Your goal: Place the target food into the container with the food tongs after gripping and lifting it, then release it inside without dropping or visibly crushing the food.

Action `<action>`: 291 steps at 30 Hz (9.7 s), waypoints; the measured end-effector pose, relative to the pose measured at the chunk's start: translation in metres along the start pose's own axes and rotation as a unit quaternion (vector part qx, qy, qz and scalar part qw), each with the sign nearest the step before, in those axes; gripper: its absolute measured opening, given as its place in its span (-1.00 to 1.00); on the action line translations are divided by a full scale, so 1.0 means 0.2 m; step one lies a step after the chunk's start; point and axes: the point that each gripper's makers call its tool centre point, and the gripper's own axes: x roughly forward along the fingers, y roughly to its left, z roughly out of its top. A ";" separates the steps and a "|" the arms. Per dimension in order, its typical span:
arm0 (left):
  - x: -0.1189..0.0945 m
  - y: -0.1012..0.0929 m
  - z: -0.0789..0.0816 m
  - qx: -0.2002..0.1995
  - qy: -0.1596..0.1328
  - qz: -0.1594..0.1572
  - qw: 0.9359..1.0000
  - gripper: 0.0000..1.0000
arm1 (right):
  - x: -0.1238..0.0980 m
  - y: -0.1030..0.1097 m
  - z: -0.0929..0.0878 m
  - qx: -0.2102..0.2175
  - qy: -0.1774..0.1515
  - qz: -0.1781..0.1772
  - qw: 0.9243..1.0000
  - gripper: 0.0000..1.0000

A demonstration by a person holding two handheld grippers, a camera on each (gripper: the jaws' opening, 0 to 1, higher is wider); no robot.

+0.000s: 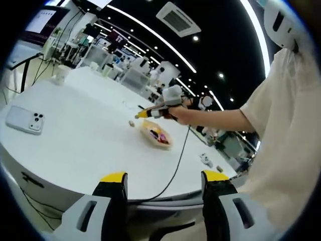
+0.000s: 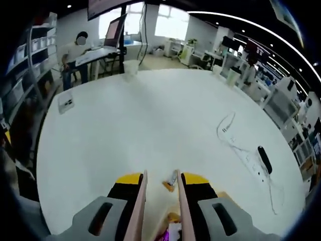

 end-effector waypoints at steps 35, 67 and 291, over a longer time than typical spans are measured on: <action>0.02 0.04 -0.05 -0.033 0.005 -0.005 0.999 0.17 | 0.18 -0.05 -0.16 -0.003 0.051 0.029 0.998 -0.41; 0.03 0.06 -0.06 -0.034 0.014 -0.009 0.999 0.16 | 0.24 0.03 -0.18 0.018 0.065 0.038 0.997 -0.41; 0.36 -0.48 0.27 0.170 0.087 -0.219 0.957 0.02 | -1.45 0.16 -0.27 0.263 -0.252 -0.120 0.924 -0.41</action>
